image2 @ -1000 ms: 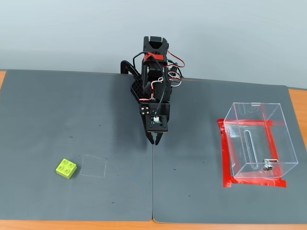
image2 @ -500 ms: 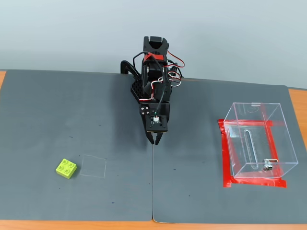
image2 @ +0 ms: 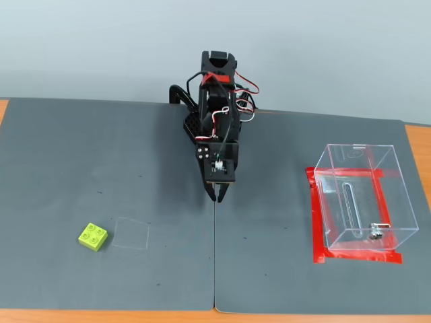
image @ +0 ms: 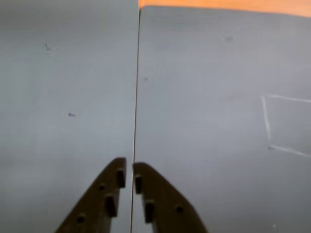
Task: Pick the green lego block and place it into the transparent box
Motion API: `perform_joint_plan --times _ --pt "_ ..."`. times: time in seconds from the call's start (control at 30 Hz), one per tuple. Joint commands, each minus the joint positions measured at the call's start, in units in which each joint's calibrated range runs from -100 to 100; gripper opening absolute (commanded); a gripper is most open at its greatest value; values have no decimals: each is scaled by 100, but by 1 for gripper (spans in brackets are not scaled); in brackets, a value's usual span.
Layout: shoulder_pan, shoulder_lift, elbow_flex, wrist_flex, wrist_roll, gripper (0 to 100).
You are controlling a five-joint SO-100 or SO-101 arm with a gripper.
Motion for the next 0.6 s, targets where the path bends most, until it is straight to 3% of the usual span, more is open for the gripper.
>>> perform_joint_plan --times 0.0,0.57 --pt "239 42 -484 13 -21 2" --pt "2768 93 -1198 13 -21 2"
